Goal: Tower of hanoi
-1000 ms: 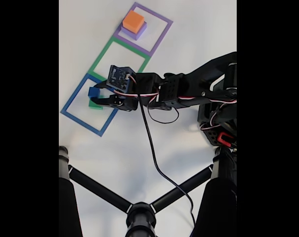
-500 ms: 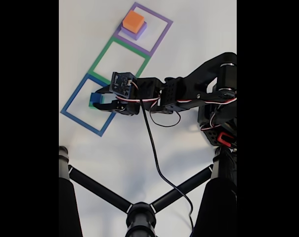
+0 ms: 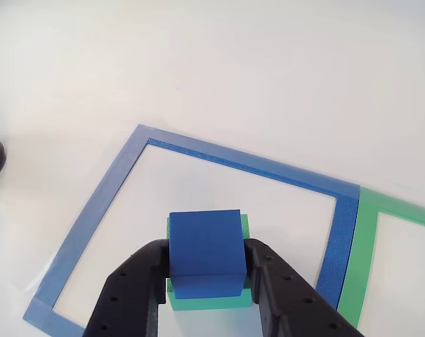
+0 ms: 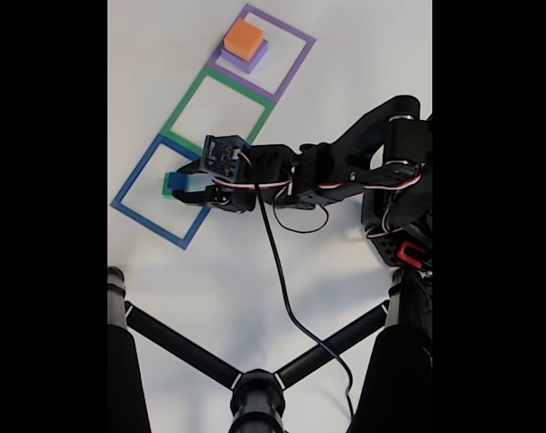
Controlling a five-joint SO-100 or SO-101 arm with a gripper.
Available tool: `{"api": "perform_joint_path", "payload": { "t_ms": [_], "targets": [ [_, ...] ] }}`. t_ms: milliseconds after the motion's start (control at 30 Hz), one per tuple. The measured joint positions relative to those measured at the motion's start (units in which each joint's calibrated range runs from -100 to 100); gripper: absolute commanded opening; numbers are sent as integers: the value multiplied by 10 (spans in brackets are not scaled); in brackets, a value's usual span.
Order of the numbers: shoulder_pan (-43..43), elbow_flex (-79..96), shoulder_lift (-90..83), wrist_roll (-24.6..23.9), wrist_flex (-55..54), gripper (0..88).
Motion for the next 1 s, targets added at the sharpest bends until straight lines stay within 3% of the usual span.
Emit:
{"api": "perform_joint_path", "payload": {
  "t_ms": [567, 833, 1000],
  "targets": [
    [1, -5, 11, 0, -8, 228],
    [18, -9, -18, 8, 4, 195],
    [40, -47, -116, 8, 139, 139]
  ]
}}
